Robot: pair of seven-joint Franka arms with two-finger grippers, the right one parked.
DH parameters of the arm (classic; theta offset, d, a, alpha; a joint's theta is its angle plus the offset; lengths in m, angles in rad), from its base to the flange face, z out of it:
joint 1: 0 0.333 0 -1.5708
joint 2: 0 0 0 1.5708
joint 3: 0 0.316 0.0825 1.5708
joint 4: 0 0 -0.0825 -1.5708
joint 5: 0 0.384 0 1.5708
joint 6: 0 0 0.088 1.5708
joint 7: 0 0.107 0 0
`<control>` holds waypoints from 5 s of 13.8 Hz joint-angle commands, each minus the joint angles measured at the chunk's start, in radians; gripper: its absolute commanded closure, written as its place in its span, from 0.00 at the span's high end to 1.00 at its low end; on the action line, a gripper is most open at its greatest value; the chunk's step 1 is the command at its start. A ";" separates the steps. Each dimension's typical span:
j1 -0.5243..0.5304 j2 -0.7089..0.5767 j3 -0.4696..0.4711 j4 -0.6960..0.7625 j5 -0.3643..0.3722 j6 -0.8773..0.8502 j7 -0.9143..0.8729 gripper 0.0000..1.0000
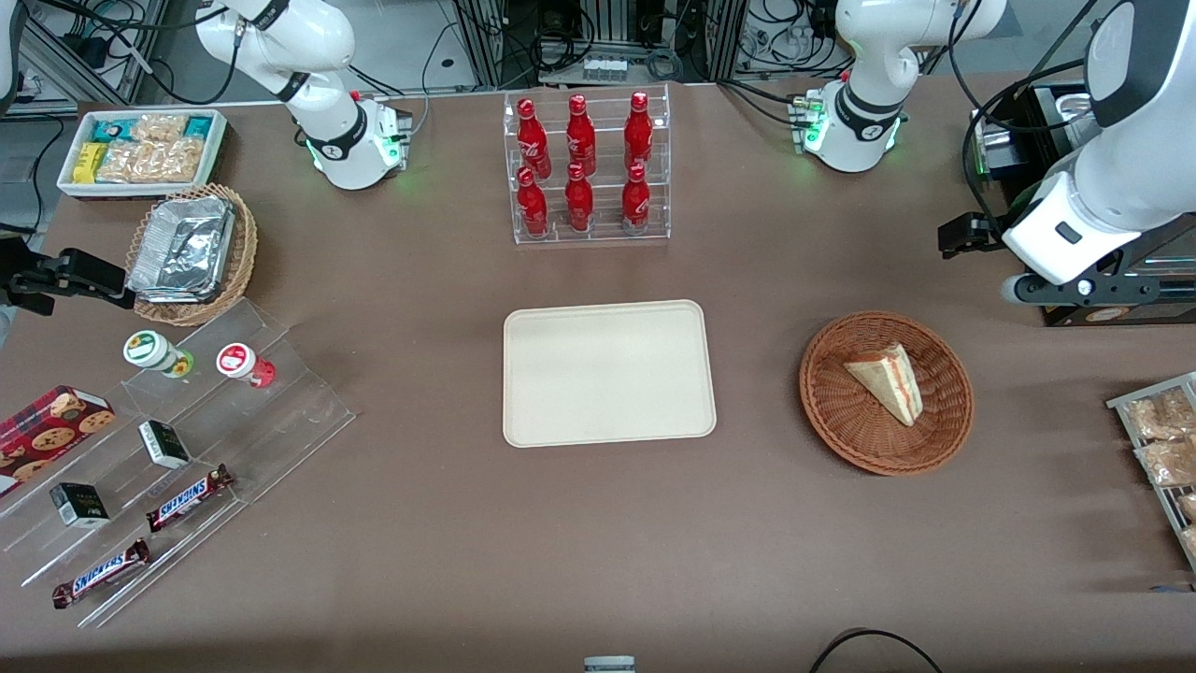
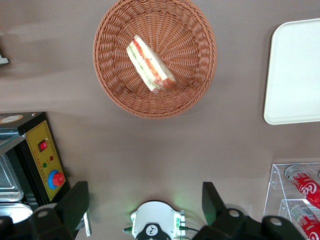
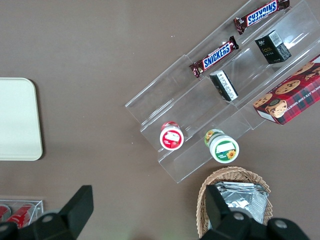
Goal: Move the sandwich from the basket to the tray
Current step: 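Move the left gripper over the wrapped sandwich in the wicker basket, then lower the left gripper and close it on the sandwich, then lift the sandwich and carry it with the left gripper over the tray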
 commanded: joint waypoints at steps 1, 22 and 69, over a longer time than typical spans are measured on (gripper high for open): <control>-0.015 -0.010 0.006 0.011 0.013 0.000 -0.006 1.00; 0.029 0.102 0.015 -0.518 0.016 0.744 -0.126 1.00; -0.406 0.390 -0.023 -0.028 -0.047 0.473 -0.598 0.00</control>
